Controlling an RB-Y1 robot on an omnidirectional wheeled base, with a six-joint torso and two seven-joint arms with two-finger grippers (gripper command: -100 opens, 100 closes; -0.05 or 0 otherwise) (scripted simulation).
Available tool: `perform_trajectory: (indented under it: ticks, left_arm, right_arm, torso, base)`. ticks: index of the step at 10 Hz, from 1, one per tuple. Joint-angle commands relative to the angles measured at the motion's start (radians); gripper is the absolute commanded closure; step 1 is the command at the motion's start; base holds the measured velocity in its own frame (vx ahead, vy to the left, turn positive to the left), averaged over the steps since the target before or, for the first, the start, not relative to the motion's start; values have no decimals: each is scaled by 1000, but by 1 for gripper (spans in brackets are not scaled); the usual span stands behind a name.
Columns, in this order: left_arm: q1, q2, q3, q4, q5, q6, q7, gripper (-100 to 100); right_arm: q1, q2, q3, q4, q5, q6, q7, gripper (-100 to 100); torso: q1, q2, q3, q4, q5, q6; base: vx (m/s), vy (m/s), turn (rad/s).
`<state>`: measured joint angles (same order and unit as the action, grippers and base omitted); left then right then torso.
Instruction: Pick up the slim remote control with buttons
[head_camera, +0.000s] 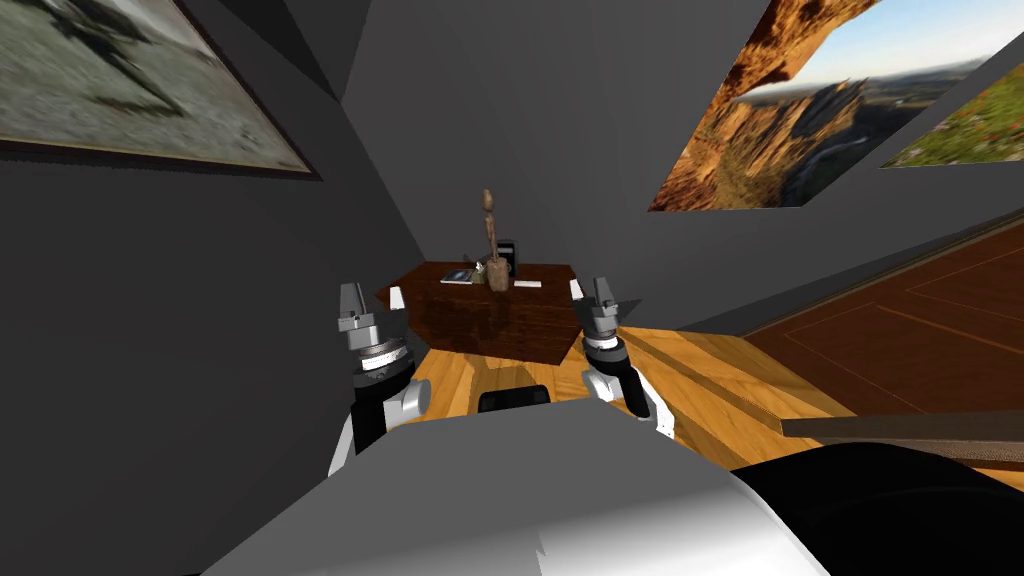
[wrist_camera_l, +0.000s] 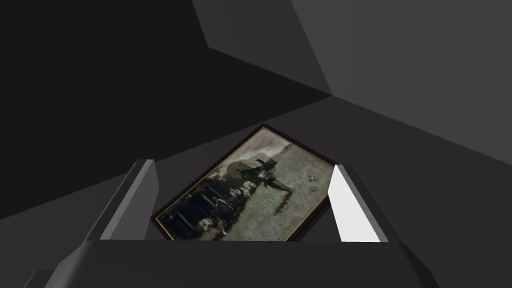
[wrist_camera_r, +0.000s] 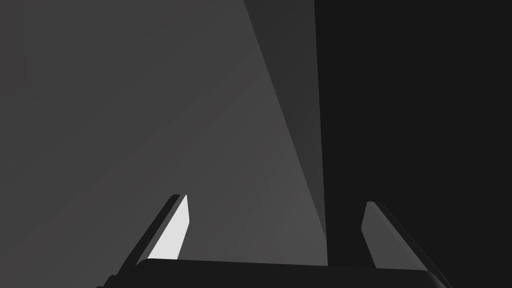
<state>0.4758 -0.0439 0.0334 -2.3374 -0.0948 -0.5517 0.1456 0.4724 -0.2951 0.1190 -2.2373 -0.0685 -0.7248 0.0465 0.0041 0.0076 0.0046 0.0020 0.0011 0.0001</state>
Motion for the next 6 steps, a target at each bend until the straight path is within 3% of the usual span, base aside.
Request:
perform_trajectory:
  ticks: [1, 4, 5, 6]
  left_arm:
    - [0, 0, 0, 0, 0, 0, 0, 0]
    - [0, 0, 0, 0, 0, 0, 0, 0]
    - [0, 0, 0, 0, 0, 0, 0, 0]
    - [0, 0, 0, 0, 0, 0, 0, 0]
  right_arm:
    - [-6, -50, 25, 39, 12, -27, 0, -100]
    - [-17, -141, 72, 114, 37, -72, -1, -100]
    - [-17, -153, 72, 119, 37, -72, -1, -100]
    - [-23, -189, 97, 162, 51, -92, -2, -100]
  torso:
    - [0, 0, 0, 0, 0, 0]
    - [2, 2, 1, 0, 1, 0]
    - [3, 2, 1, 0, 0, 0]
    - [1, 0, 0, 0, 0, 0]
  base:
    - [-141, 84, 111]
    - [-149, 118, 109]
    - [-103, 81, 62]
    - [-99, 74, 181]
